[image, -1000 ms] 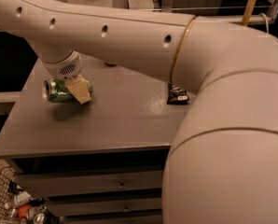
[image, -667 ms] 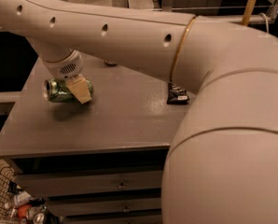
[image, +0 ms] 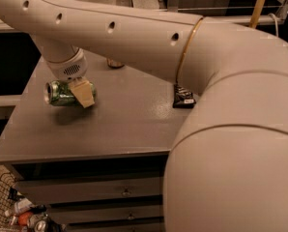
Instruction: Knock green can over
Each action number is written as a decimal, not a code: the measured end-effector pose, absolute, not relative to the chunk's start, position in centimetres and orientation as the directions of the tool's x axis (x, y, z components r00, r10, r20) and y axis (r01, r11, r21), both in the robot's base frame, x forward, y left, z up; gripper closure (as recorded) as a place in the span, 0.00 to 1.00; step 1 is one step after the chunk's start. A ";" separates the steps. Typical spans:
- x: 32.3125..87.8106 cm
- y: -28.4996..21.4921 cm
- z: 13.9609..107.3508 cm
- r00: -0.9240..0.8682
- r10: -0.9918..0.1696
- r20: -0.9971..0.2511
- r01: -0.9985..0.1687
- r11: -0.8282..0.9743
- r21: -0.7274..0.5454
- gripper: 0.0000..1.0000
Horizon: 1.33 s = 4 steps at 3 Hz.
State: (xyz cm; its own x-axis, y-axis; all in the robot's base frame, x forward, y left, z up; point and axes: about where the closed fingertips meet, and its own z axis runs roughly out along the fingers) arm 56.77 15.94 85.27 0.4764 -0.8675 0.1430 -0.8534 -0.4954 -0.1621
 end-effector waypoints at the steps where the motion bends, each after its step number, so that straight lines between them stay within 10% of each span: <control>1: 56.9 16.1 85.2 0.478 -0.867 0.140 -0.852 -0.496 -0.168 0.82; 4: 57.1 16.4 85.1 0.479 -0.868 0.133 -0.849 -0.497 -0.183 0.12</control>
Offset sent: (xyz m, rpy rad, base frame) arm 0.0008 0.0014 -0.0004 0.0050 -0.0033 0.0017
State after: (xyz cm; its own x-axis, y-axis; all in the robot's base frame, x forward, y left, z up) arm 57.11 16.39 85.07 0.4791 -0.8677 0.1328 -0.8486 -0.4965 -0.1826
